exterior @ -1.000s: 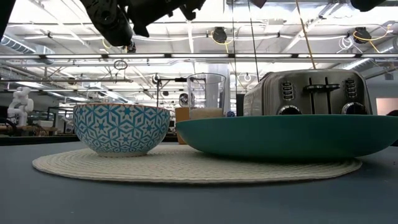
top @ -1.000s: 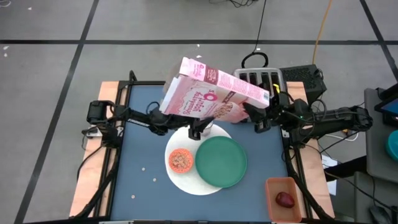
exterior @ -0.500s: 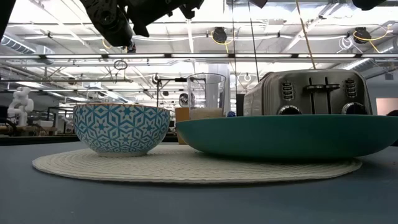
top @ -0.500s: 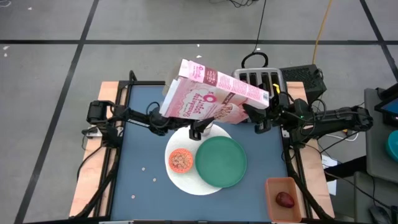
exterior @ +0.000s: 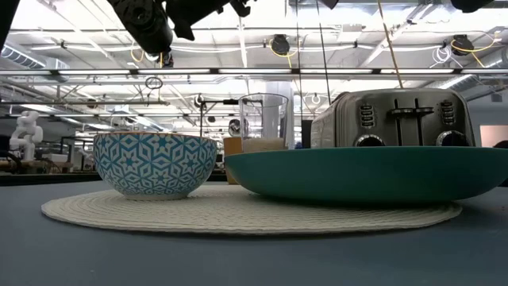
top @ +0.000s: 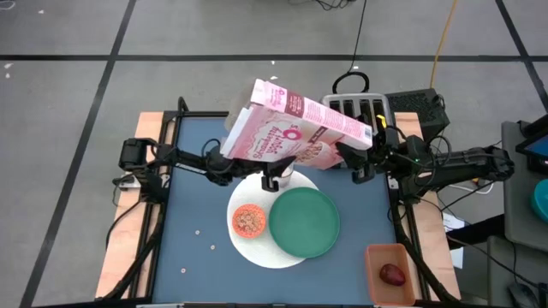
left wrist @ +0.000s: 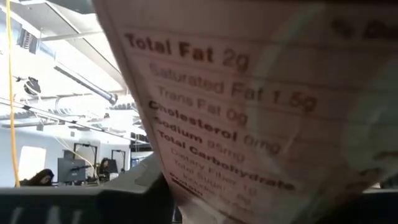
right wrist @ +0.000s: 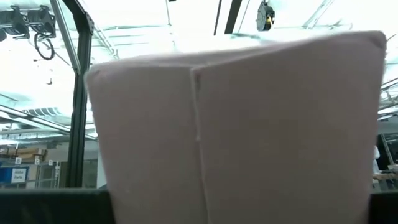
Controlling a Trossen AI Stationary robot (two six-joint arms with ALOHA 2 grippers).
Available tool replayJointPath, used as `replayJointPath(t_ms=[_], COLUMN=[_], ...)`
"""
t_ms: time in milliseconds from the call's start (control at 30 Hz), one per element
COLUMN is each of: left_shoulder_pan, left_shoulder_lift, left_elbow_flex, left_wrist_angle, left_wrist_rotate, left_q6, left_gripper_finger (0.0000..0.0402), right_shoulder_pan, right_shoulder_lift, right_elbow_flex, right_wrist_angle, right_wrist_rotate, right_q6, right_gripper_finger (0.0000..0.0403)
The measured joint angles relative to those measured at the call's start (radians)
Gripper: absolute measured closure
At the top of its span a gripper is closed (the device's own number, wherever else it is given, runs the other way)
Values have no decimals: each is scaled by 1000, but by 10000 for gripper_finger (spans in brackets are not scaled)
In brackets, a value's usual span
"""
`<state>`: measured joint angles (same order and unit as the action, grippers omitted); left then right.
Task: Arrange a breakfast setting
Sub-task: Pour the cereal into the orange bowl
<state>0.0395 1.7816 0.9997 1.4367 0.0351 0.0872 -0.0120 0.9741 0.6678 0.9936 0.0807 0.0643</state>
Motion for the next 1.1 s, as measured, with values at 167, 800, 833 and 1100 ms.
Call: replayJointPath(t_ms=[167, 800, 833, 1100], left_shoulder_pan=[0, 0, 0, 0], left_shoulder_lift=[0, -1, -1, -1], left_elbow_flex=[1, 1, 1, 1], left_wrist_angle=[-4, -11, -11, -11], left_wrist_rotate=[-2, -5, -5, -5], left_q6=[2, 5, 5, 3], left_gripper_finger=[234, 238, 238, 238], right_shoulder_pan=[0, 0, 0, 0], right_shoulder_lift=[0, 1, 1, 1], right_elbow_flex=[0, -1, -1, -2], right_wrist_angle=[0, -2, -2, -1], right_wrist_rotate=[0, 1, 1, 0], right_q6=[0, 1, 1, 2], right_gripper_finger=[200, 186, 186, 186])
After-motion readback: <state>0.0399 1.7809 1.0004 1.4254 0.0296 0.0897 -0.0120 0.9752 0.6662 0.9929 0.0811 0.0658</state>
